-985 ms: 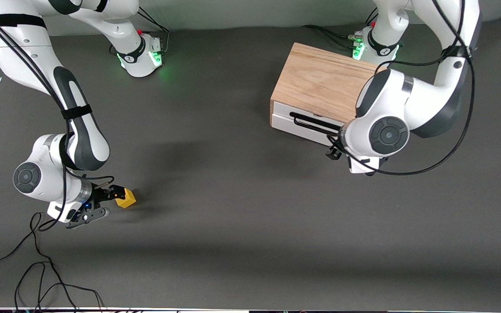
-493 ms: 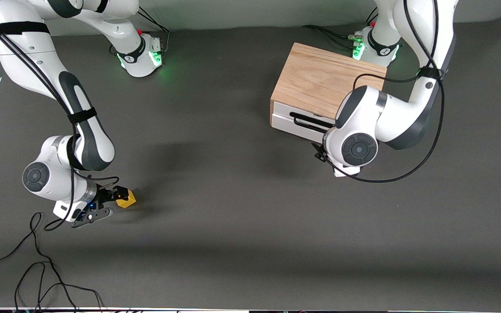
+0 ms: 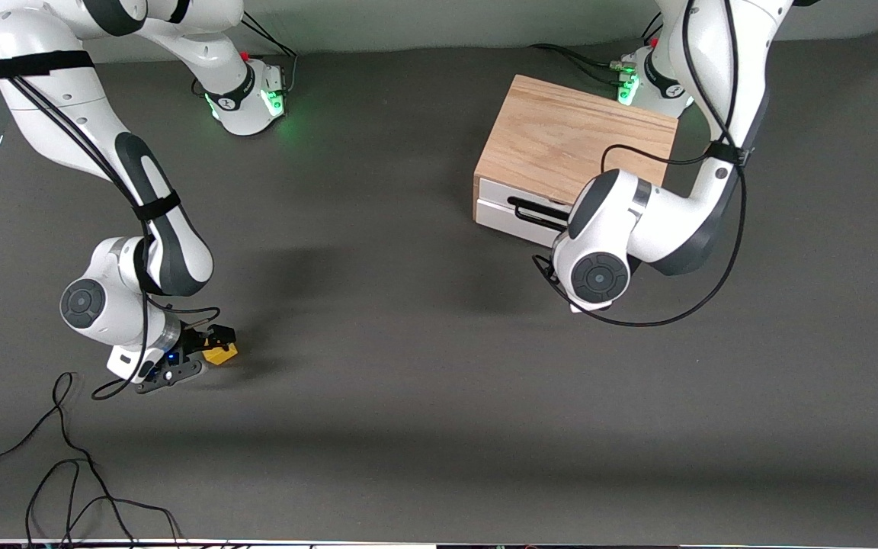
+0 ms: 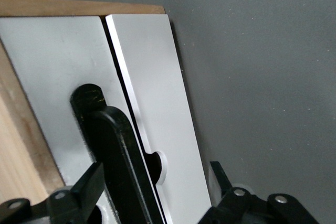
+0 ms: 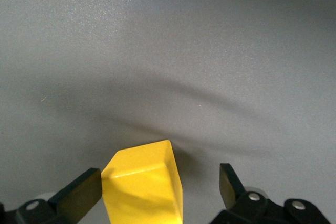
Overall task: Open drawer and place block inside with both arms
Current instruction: 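Lower the right gripper around the cube while the left gripper hooks the handle, then close the right gripper on the yellow cube and the left on the handle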
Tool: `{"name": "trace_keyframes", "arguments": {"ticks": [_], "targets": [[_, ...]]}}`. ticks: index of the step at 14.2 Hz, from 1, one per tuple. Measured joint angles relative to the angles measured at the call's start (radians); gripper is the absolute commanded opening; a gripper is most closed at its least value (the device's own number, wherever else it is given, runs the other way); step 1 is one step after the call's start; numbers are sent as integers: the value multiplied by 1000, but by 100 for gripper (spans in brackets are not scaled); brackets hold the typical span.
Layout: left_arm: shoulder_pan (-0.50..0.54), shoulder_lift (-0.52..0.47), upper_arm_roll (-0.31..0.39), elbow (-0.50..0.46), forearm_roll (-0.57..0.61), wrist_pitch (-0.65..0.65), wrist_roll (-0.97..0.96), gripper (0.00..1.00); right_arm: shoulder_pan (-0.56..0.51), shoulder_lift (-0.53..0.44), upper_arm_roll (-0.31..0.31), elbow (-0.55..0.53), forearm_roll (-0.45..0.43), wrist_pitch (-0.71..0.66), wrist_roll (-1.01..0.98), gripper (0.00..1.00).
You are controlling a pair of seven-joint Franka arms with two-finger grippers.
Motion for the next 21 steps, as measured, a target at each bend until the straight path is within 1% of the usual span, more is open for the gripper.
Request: {"name": "trace_keyframes", "arguments": {"ticks": [2, 3, 4, 5, 6, 10, 13, 21], "targets": [[-3, 14, 0, -1, 0, -2, -4, 90, 0, 0, 0, 0, 0, 0, 0, 100], [-4, 22, 0, -1, 1, -3, -5, 87, 0, 0, 0, 1, 0, 0, 0, 100], [-4, 29, 0, -2, 1, -4, -6, 76, 0, -1, 0, 2, 0, -1, 0, 100], [-5, 37, 0, -3, 1, -3, -6, 42, 0, -3, 0, 5, 0, -5, 0, 100], [-7, 43, 0, -3, 1, -3, -6, 0, 0, -5, 0, 12, 0, -14, 0, 100], [-12, 43, 0, -3, 1, -17, -6, 0, 0, -22, 0, 56, 0, -114, 0, 100], [-13, 33, 0, 4, 2, -22, -6, 0, 0, -20, 0, 52, 1, -117, 0, 100], [-13, 37, 1, 46, 9, 4, -17, 0, 0, 24, 0, -27, 2, 19, 0, 100]]}}
